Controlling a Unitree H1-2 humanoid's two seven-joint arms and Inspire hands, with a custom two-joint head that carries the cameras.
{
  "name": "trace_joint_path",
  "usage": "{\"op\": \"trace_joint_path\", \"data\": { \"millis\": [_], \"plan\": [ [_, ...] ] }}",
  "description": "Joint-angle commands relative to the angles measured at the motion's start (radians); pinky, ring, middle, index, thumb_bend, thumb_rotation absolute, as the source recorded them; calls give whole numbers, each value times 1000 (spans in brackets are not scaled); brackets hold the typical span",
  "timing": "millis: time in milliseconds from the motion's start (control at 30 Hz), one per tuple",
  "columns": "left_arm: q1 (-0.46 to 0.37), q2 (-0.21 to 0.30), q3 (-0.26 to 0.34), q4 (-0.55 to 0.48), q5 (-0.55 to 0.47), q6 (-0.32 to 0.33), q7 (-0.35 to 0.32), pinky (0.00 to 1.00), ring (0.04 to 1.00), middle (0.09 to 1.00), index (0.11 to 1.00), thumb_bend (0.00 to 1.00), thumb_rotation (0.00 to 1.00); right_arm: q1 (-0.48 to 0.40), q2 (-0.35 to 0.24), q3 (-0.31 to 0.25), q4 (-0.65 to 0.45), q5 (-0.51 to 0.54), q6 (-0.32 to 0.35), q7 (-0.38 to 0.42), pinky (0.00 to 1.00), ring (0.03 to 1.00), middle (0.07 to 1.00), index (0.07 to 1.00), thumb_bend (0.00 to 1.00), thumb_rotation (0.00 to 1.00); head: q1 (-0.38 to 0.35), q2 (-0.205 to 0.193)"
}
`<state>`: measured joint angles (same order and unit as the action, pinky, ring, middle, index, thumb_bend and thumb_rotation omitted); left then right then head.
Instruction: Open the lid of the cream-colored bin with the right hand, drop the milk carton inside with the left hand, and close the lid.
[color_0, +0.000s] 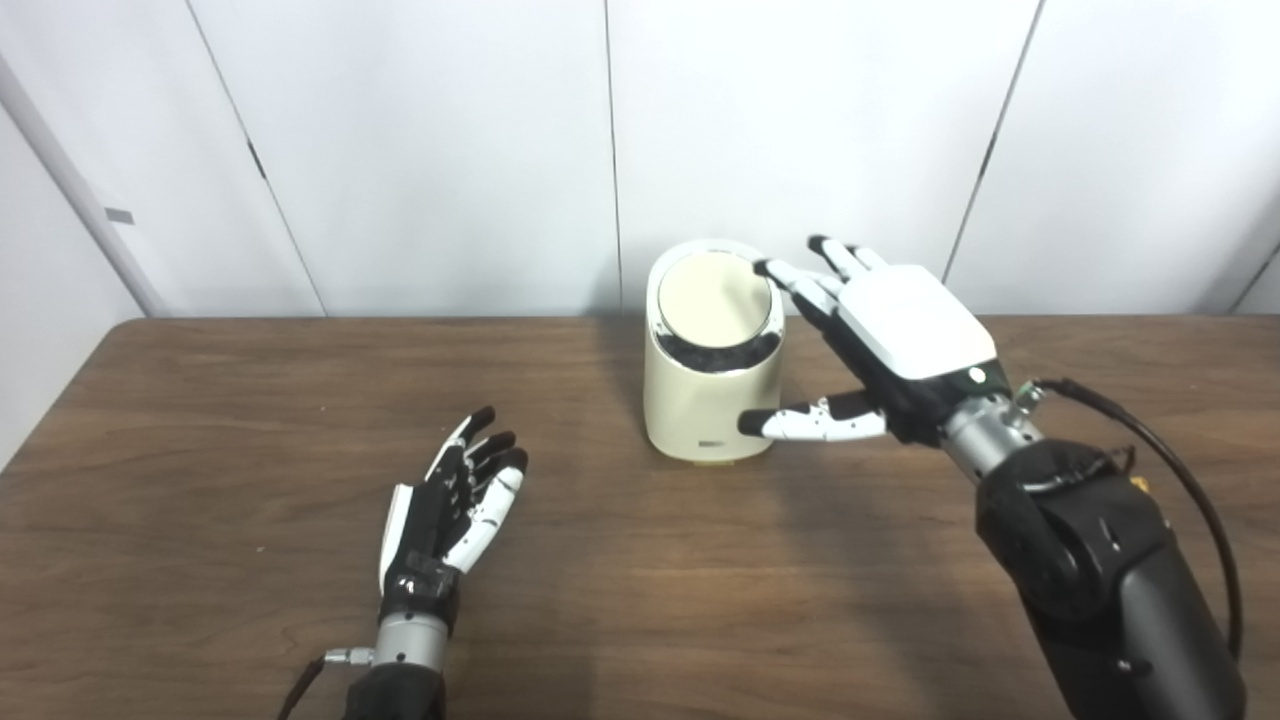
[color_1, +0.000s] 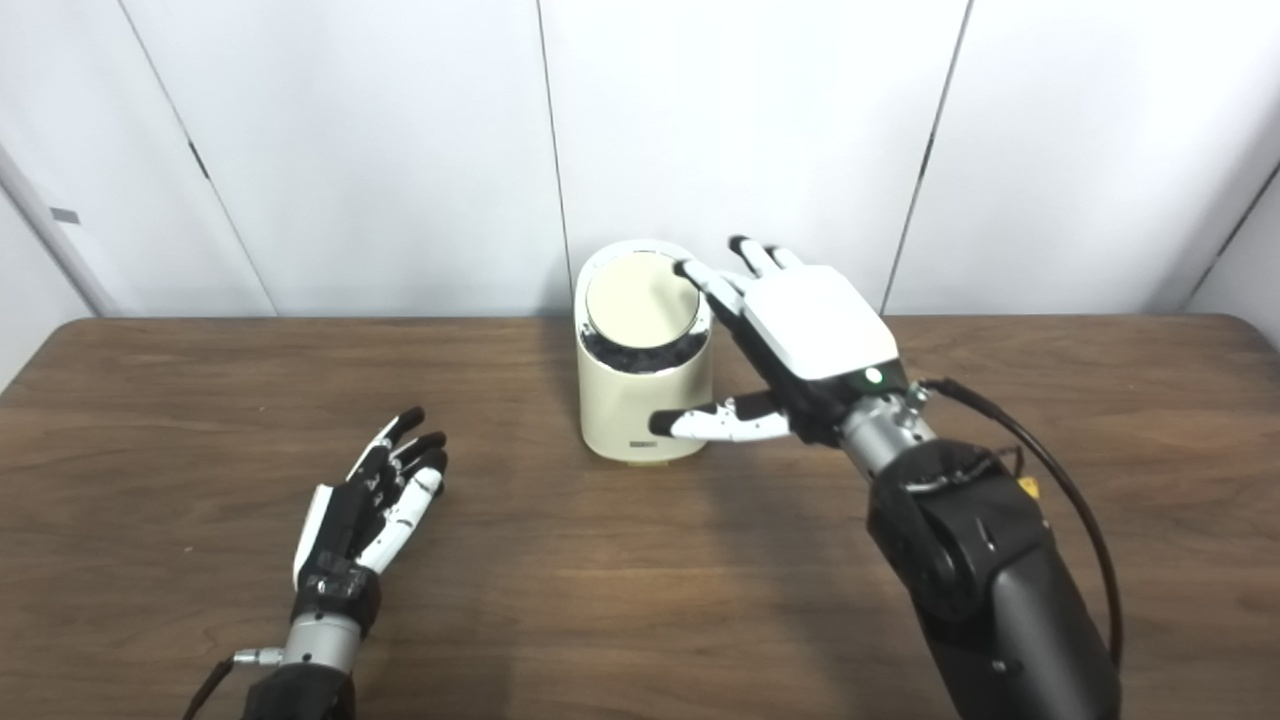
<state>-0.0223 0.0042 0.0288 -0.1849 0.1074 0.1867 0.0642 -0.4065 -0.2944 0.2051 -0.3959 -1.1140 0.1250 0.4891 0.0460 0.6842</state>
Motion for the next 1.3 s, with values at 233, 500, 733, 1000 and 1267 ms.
{"op": "trace_joint_path", "data": {
  "millis": [233,500,733,1000,1267],
  "plan": [
    [-10,24,9,-54,-14,-14,-13,776,817,835,905,432,489,96,36,-85,-32,71,52,-80,942,985,931,944,559,772,-18,-6],
    [15,93,6,-111,2,19,-60,797,800,837,883,443,433,215,95,-176,-48,270,126,-124,892,955,940,923,539,764,-21,-5],
    [53,93,32,-157,3,8,-44,810,788,814,845,554,267,290,112,-204,-24,379,111,-219,808,915,925,924,578,669,-21,-2],
    [107,81,38,-164,55,-73,0,735,752,785,837,628,221,364,134,-207,-9,471,100,-308,729,841,901,931,633,581,-15,-6],
    [147,40,48,-124,42,-154,27,724,764,806,847,594,239,407,158,-229,10,624,49,-389,782,865,889,919,651,655,-14,-6]
  ]
}}
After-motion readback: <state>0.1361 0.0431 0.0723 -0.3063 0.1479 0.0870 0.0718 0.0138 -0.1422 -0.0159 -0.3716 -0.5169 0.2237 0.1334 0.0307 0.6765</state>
